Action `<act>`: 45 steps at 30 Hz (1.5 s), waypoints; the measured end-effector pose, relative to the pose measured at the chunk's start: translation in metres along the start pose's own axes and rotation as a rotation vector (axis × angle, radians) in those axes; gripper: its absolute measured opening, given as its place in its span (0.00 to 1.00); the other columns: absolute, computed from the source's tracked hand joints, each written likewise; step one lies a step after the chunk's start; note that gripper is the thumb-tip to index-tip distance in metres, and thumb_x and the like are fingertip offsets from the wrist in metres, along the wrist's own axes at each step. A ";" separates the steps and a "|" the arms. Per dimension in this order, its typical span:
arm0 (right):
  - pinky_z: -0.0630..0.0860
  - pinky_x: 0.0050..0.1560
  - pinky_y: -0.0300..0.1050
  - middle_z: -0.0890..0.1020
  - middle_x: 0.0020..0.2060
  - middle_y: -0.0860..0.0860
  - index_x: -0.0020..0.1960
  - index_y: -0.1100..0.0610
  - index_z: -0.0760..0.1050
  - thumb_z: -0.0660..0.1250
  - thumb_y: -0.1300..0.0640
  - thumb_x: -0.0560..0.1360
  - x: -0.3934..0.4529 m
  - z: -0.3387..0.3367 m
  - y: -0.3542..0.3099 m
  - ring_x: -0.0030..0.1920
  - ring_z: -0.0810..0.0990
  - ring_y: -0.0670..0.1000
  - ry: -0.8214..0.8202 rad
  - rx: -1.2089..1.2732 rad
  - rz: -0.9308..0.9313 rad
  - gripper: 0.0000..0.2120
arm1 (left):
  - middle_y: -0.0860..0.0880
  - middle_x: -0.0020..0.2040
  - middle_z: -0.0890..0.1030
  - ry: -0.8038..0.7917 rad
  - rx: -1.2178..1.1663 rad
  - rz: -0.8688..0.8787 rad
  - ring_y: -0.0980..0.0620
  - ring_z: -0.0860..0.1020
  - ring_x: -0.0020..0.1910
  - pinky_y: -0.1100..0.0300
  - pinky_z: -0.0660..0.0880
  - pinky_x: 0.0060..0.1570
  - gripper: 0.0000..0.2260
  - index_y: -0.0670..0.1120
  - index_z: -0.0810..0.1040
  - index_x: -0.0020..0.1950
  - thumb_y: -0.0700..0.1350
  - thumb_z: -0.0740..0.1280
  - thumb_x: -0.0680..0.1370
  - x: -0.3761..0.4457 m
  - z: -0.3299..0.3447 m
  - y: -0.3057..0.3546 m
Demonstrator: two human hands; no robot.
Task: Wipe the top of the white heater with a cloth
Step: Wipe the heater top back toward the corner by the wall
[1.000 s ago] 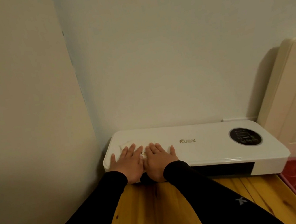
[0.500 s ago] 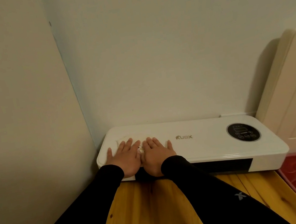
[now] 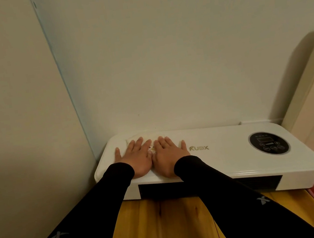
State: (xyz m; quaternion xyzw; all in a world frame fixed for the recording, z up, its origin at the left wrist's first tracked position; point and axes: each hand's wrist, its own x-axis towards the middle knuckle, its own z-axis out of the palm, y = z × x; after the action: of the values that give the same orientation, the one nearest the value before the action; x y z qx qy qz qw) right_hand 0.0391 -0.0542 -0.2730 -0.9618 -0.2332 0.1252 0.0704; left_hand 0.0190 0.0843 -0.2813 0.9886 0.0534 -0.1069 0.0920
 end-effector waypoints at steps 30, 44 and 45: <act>0.37 0.74 0.71 0.40 0.81 0.51 0.82 0.56 0.39 0.42 0.44 0.82 0.002 -0.004 0.007 0.80 0.37 0.51 -0.002 -0.015 0.024 0.32 | 0.57 0.81 0.39 0.057 -0.009 0.001 0.54 0.39 0.80 0.33 0.36 0.73 0.25 0.60 0.42 0.80 0.56 0.42 0.83 0.000 0.003 0.010; 0.36 0.75 0.69 0.41 0.81 0.52 0.82 0.57 0.40 0.42 0.46 0.83 -0.056 0.003 0.010 0.81 0.38 0.52 -0.012 -0.049 0.027 0.30 | 0.56 0.81 0.39 0.032 -0.001 0.023 0.53 0.40 0.80 0.33 0.36 0.72 0.24 0.59 0.41 0.81 0.55 0.41 0.84 -0.049 0.014 0.029; 0.36 0.75 0.69 0.41 0.81 0.52 0.82 0.57 0.40 0.42 0.46 0.83 -0.061 0.004 0.010 0.81 0.38 0.52 -0.010 -0.040 0.026 0.30 | 0.56 0.81 0.39 0.032 -0.002 0.025 0.53 0.40 0.80 0.33 0.36 0.72 0.24 0.59 0.41 0.81 0.55 0.41 0.84 -0.053 0.015 0.030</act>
State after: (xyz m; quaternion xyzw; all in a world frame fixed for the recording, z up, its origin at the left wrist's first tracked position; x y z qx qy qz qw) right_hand -0.0100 -0.0916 -0.2658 -0.9653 -0.2234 0.1264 0.0484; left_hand -0.0315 0.0471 -0.2789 0.9906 0.0424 -0.0897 0.0936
